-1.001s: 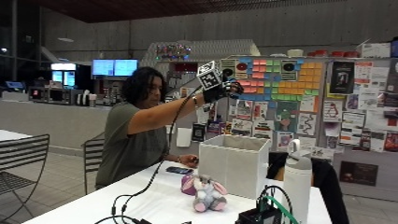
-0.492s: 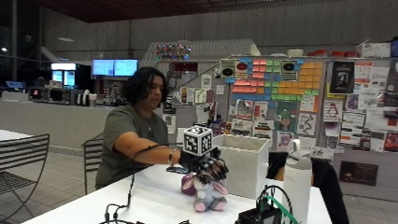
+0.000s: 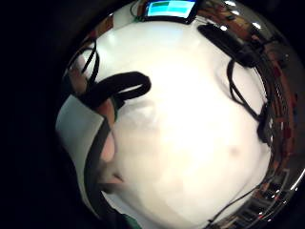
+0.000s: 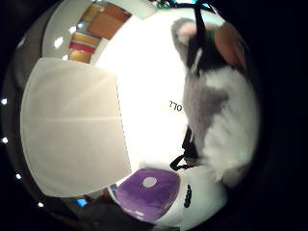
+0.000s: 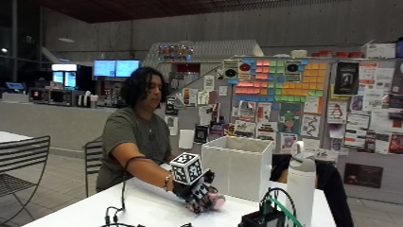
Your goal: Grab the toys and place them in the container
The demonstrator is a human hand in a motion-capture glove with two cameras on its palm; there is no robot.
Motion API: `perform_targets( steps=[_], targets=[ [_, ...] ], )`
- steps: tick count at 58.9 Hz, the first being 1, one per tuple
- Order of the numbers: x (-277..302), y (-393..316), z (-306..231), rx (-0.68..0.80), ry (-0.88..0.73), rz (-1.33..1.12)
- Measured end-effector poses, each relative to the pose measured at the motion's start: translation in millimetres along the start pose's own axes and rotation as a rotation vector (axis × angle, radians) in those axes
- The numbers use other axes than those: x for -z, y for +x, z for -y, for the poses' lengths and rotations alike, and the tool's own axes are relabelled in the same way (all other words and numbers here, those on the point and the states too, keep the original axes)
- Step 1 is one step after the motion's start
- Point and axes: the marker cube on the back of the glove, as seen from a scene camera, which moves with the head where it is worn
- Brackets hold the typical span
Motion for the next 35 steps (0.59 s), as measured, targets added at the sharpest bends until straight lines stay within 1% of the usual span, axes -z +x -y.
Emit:
perform_targets(
  steps=[7,11,15,21,27,31,35],
  targets=[
    [24,-5,-5,0.011,0.053,0.072],
    [60,-16,-4,0.014,0.114,0.119],
    [107,-37,-3,0.055,0.187,0.139],
    [182,-82,-5,0.119,0.269,0.208],
    [246,-136,-13,0.214,0.34,0.267],
    [281,-171,-16,0.281,0.388,0.277],
    [304,-208,-19,0.344,0.401,0.293]
  ],
)
